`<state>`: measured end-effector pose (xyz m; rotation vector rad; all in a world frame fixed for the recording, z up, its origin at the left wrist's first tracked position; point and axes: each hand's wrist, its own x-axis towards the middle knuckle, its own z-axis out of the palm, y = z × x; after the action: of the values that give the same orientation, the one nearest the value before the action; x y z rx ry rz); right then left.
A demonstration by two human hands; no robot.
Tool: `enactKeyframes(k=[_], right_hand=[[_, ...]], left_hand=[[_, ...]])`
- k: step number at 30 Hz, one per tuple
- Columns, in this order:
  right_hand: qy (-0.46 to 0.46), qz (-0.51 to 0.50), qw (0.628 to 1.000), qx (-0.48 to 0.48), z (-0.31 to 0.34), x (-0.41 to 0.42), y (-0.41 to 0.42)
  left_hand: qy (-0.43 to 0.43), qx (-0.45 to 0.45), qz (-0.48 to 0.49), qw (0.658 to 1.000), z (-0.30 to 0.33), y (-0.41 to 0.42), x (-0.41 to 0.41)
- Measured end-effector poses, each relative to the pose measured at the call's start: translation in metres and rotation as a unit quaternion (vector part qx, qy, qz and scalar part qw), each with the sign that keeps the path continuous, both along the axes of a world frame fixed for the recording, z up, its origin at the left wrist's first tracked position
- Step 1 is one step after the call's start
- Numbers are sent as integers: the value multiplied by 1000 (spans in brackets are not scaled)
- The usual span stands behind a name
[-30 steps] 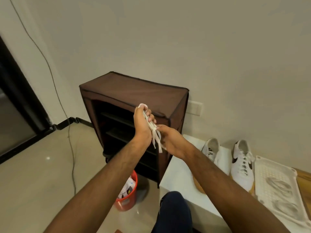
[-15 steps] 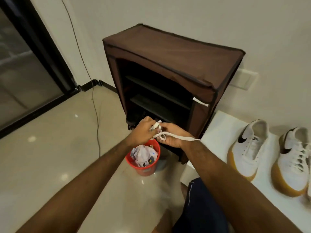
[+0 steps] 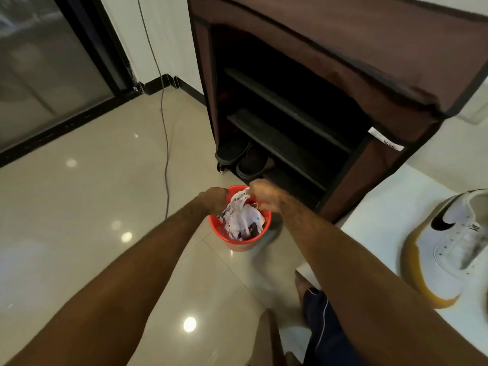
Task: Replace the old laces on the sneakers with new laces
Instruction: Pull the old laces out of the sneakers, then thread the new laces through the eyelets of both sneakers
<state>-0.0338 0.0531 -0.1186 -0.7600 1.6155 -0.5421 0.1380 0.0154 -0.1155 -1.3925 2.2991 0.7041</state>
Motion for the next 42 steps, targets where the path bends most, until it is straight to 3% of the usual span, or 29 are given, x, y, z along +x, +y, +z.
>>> enactKeyframes(k=[2,5,8,12,17,21,25,30,35,42], right_hand=[[60,68,996,-6,-4,-11,7],[209,111,969,-78,7,-29,28],[244,139,947,-157,28,-45,56],[321,220,897,-209,53,-72,102],[386,211,870,-222,90,-131,177],[436,143,861,-219,111,-185,246],[457,62,863,-208,123,-236,309],[425,-34,888,-173,105,-289,361],[412,-86,893,-158,71,-327,377],[366,-96,906,-191,38,-356,348]], left_hand=[[-39,-31,-22,998,-6,2,5],[4,-122,-54,991,-5,17,0],[38,-196,-114,973,3,35,-16],[80,-222,-213,948,30,61,-49],[91,-167,-311,931,91,94,-124],[118,-59,-391,911,131,122,-192],[98,-26,-435,895,160,173,-264],[76,-19,-387,919,140,219,-331],[181,9,-187,966,82,248,-367],[236,-76,-137,959,25,277,-388]])
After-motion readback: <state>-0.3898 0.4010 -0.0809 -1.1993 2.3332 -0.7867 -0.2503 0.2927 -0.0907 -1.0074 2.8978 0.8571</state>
